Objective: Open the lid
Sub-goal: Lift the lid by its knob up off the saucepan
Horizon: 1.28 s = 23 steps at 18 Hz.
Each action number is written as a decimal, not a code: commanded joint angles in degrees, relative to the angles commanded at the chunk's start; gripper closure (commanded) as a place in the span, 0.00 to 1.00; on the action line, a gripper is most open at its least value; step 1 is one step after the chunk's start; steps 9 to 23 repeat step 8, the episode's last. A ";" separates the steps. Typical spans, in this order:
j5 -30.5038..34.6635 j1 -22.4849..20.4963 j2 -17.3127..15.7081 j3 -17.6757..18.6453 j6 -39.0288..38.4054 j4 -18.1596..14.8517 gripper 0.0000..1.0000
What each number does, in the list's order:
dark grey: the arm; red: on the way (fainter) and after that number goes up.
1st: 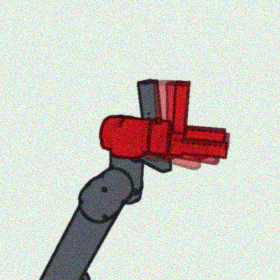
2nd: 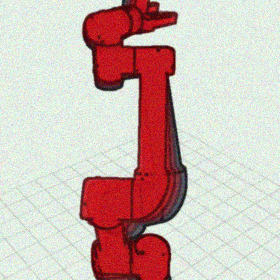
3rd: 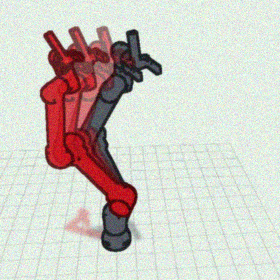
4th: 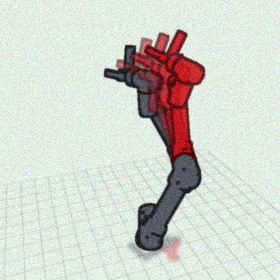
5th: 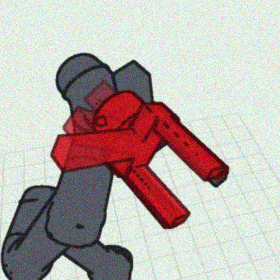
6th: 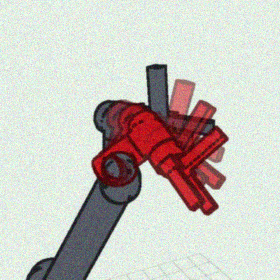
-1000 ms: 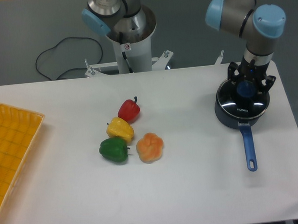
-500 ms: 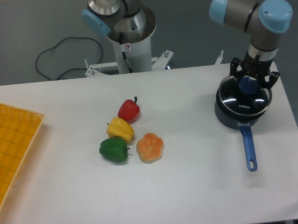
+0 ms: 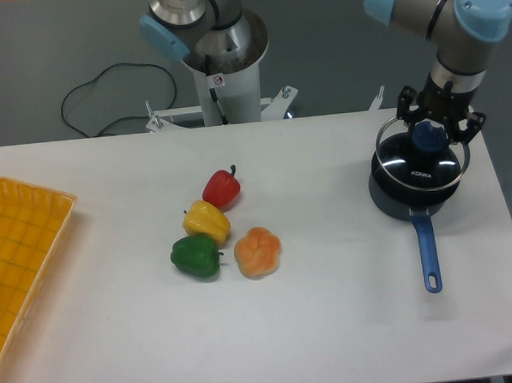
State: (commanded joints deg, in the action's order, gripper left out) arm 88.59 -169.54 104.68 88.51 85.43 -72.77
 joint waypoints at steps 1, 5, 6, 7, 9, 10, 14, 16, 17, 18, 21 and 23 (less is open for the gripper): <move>0.09 0.09 0.09 -0.97 0.00 -0.62 0.48; 0.09 0.35 0.35 -2.12 0.09 -1.24 0.48; 0.00 0.35 0.35 -2.12 0.00 -1.24 0.48; 0.09 0.35 0.35 -2.12 0.00 -1.24 0.48; 0.00 0.44 0.35 -2.12 0.00 -1.15 0.48; 0.00 0.44 0.35 -2.12 0.00 -1.15 0.48; 0.00 0.44 0.35 -2.12 0.00 -1.15 0.48; 0.00 0.44 0.35 -2.12 0.00 -1.15 0.48; 0.00 0.44 0.35 -2.12 0.00 -1.15 0.48; 0.00 0.44 0.35 -2.12 0.00 -1.15 0.48; 0.00 0.44 0.35 -2.12 0.00 -1.15 0.48; 0.00 0.44 0.35 -2.12 0.00 -1.15 0.48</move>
